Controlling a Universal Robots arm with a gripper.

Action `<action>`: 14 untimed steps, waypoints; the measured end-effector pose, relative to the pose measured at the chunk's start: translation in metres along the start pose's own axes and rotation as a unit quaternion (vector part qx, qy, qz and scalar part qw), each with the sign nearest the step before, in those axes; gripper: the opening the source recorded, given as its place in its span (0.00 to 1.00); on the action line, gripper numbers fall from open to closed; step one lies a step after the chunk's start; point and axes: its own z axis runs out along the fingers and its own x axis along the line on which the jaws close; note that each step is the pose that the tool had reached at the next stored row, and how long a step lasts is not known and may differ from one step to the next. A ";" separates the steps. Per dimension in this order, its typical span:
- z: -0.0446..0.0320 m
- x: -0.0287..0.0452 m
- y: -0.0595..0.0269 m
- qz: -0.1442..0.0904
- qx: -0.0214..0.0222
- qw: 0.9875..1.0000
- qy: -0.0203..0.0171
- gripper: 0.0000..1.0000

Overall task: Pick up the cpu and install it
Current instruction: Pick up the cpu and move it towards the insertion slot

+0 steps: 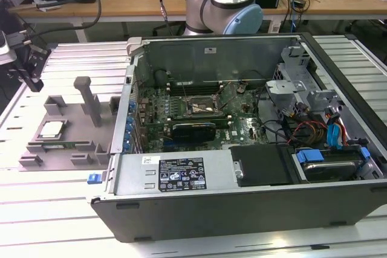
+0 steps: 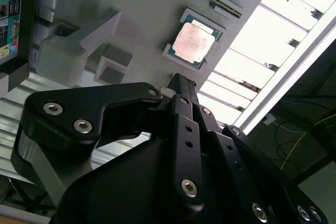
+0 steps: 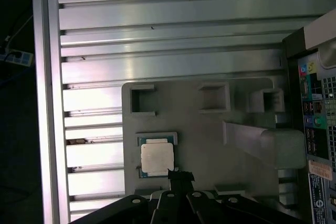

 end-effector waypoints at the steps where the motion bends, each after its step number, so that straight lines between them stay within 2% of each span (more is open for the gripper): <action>1: 0.0000 0.0000 0.0000 0.000 0.000 1.000 0.000 0.11; 6: 0.0013 0.0004 -0.0001 0.000 0.000 1.000 0.000 0.11; 14: 0.0199 0.0058 -0.0013 0.000 0.001 1.000 -0.001 0.11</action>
